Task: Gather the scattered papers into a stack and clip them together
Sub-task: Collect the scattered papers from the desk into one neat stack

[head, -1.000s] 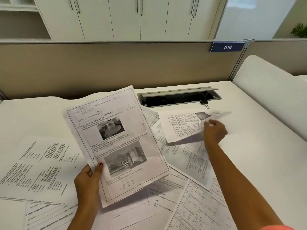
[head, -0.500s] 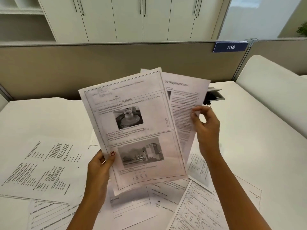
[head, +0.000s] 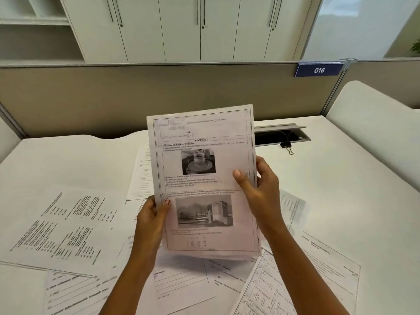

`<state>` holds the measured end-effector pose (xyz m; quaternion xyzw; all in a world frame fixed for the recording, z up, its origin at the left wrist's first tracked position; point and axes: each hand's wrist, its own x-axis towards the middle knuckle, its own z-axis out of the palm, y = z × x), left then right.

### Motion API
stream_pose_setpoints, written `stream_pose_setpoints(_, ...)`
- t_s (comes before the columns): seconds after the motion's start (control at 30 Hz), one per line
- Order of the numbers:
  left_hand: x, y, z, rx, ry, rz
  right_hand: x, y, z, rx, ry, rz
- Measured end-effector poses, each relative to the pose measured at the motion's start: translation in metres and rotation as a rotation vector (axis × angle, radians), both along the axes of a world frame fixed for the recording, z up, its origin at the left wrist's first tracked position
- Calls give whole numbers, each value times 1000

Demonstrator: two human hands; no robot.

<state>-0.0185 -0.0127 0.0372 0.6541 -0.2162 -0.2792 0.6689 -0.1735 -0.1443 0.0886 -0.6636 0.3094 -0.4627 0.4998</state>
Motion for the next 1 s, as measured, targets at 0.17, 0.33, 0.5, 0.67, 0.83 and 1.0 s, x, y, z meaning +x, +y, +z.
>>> stream_pose_setpoints(0.17,-2,9,18,-181,-76,47,0,14,5,-90,-149,-73)
stream_pose_setpoints(0.33,1,14,28,-231,-275,86,4,27,4,-112,-257,-105)
stream_pose_setpoints(0.5,-5,17,12,-162,-335,110,-1,39,-22,15,-257,-58)
stream_pose_setpoints(0.67,-15,19,-14,-68,-308,83,-8,50,-53,125,-110,-23)
stream_pose_setpoints(0.83,-20,22,-20,-59,-302,131,-9,55,-59,108,-88,-54)
stream_pose_setpoints(1.0,-19,26,-19,11,-299,187,-7,51,-72,40,21,-50)
